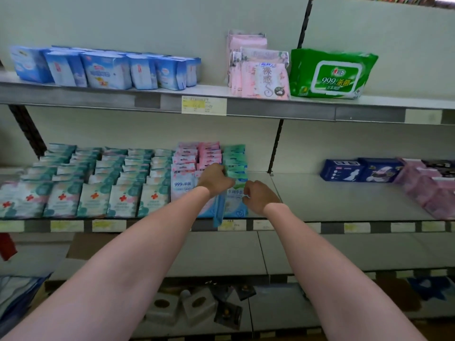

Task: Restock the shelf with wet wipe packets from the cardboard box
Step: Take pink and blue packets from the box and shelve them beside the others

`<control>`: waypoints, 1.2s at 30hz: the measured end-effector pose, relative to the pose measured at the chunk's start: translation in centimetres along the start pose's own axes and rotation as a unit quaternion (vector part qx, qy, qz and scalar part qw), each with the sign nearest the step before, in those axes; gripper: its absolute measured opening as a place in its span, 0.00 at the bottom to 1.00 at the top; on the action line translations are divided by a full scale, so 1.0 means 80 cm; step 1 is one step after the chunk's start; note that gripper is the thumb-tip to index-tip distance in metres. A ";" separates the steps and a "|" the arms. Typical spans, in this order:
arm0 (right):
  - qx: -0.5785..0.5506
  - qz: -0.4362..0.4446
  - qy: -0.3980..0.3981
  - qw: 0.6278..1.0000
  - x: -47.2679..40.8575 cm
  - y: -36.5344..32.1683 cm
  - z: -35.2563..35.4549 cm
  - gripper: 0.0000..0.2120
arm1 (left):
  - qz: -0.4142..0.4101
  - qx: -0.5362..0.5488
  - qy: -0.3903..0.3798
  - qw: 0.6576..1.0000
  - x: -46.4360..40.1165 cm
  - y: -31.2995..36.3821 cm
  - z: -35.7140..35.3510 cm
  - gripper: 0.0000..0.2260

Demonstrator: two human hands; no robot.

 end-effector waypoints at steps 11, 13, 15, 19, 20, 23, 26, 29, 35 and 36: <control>-0.053 0.068 -0.021 0.996 -0.040 0.011 -0.007 0.03 | 0.042 -0.053 -0.008 0.998 -0.021 0.003 -0.030 0.08; -0.064 0.068 -0.032 0.995 -0.044 0.012 -0.010 0.03 | 0.043 -0.054 0.017 0.997 -0.024 0.004 -0.027 0.05; -0.071 0.068 -0.036 0.994 -0.048 0.011 -0.013 0.03 | 0.057 -0.038 0.039 0.997 -0.023 0.003 -0.025 0.08; -0.092 0.075 -0.048 0.992 -0.052 0.005 -0.015 0.04 | 0.090 -0.016 -0.011 0.996 -0.022 0.002 -0.025 0.08; -0.097 0.074 -0.050 0.991 -0.054 0.005 -0.015 0.04 | 0.099 0.000 -0.034 0.994 -0.021 0.003 -0.023 0.08; -0.093 0.071 -0.053 0.992 -0.058 0.004 -0.014 0.03 | 0.093 0.021 -0.093 0.991 -0.021 0.008 -0.018 0.16; -0.106 0.063 -0.051 0.991 -0.056 0.003 -0.011 0.05 | 0.082 -0.030 -0.070 0.994 -0.024 0.002 -0.018 0.21; -0.107 0.052 -0.048 0.992 -0.052 0.006 -0.010 0.05 | -0.003 -0.151 -0.027 0.988 -0.028 0.002 -0.025 0.20; -0.100 0.020 -0.045 0.994 -0.040 0.031 -0.010 0.05 | -0.060 -0.226 -0.017 0.972 -0.031 0.000 -0.053 0.22; -0.088 0.012 -0.045 0.995 -0.038 0.036 -0.010 0.06 | -0.061 -0.229 -0.033 0.971 -0.030 -0.002 -0.058 0.28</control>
Point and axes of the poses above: each hand's wrist, its own x-axis away from the middle knuckle, its own z-axis out of the back of the hand, y = z × x, the point moved 4 cm from there along -x, towards the middle knuckle, and after that the axes turned 5 degrees about y, right-handed, at the moved point
